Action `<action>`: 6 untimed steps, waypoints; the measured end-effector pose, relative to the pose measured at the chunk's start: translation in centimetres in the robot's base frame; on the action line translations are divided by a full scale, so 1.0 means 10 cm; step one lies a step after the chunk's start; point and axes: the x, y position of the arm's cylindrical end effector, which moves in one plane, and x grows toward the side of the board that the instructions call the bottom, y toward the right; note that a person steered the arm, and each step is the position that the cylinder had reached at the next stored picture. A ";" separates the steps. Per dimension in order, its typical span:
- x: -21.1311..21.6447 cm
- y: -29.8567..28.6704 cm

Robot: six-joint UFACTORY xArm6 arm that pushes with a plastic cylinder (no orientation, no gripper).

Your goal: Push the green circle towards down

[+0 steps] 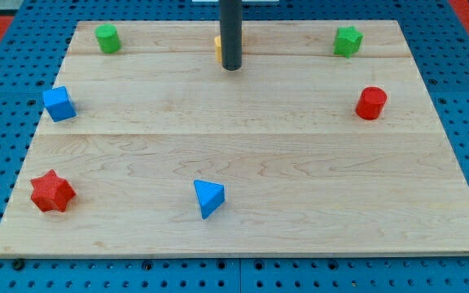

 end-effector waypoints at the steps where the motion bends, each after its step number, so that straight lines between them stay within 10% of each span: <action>1: 0.04 -0.59; 3: -0.93 -1.18; 6: -0.92 -2.25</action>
